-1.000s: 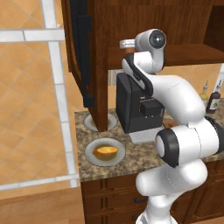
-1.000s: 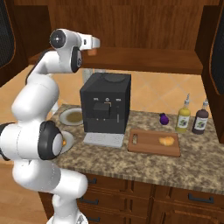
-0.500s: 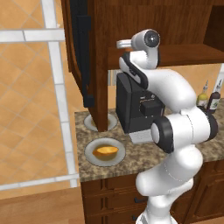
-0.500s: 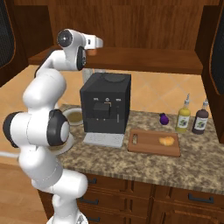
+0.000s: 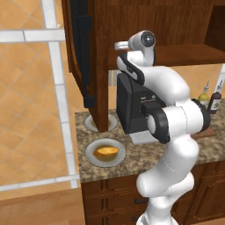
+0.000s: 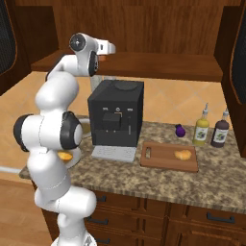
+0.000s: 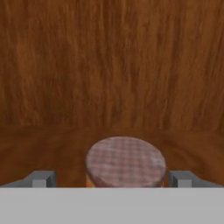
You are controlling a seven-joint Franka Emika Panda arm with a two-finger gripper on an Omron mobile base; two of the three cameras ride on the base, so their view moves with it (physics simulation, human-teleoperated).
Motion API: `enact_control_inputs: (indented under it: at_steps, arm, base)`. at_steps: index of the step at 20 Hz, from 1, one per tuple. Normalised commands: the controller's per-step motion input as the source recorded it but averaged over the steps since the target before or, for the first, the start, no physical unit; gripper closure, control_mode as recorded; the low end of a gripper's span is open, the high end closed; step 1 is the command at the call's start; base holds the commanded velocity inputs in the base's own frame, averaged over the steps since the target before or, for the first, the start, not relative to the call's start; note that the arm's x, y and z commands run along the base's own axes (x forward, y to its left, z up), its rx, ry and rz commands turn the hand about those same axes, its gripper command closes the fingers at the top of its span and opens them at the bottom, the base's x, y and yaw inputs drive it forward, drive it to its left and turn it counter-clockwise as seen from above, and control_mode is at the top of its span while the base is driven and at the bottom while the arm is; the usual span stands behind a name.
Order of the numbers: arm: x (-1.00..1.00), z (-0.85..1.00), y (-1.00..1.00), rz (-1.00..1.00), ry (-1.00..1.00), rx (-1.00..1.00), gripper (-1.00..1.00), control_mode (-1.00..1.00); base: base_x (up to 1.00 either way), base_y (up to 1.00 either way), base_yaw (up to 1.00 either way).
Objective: From the different types of pastries on the counter, select a croissant and place it on the cutting board. Then retrieve a jar of jam from the cabinet and place it alongside the croissant on the cutting board.
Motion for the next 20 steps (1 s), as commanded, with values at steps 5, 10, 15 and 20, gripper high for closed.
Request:
enact_control_inputs:
  at_steps: [5, 10, 15, 20]
  arm:
    - [0.2, -0.2, -0.1, 0.0, 0.01, -0.02, 1.0, -1.0]
    - [0.15, -0.08, -0.02, 0.0, 0.0, 0.0, 1.0, -1.0]
    - [0.03, -0.03, 0.0, 0.0, 0.0, 0.0, 1.0, -1.0]
    - [-0.14, -0.01, -0.06, 0.0, 0.0, 0.0, 1.0, -1.0]
  base:
    - [0.0, 0.0, 0.0]
    - [0.0, 0.0, 0.0]
    - [0.0, 0.0, 0.0]
    - [0.0, 0.0, 0.0]
